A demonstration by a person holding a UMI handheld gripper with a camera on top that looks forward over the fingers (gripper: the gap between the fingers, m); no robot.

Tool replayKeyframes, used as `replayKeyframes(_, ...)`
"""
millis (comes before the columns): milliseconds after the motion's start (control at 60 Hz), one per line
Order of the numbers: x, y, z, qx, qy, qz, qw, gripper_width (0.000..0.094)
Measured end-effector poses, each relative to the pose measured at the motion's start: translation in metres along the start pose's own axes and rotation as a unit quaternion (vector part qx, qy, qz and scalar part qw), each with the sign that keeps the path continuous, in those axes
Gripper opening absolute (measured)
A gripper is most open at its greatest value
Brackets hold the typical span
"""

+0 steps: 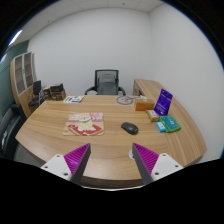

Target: Arrange mouse

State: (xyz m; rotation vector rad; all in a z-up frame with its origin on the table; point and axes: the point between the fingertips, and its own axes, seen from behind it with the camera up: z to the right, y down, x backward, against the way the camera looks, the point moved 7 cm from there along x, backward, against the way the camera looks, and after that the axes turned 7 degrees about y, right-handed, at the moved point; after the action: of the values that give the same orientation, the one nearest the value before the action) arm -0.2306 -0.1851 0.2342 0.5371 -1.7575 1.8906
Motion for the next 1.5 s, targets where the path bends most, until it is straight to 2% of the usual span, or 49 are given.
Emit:
replayKeyframes(300,-0.015,0.022,0.07,0.002,0.024,0.009,1.0,0.0868)
replayKeyframes(583,-0.056,0.031,0.099,-0.002,0.024,0.011,1.0,0.087)
replayKeyframes(883,-0.127,0.037,0.099,0.004,0.014,0.014,1.0,0.0869)
replayKeyframes(1500,-0.282,0.017,0.084,0.013,0.024,-0.014,1.0,0.0868)
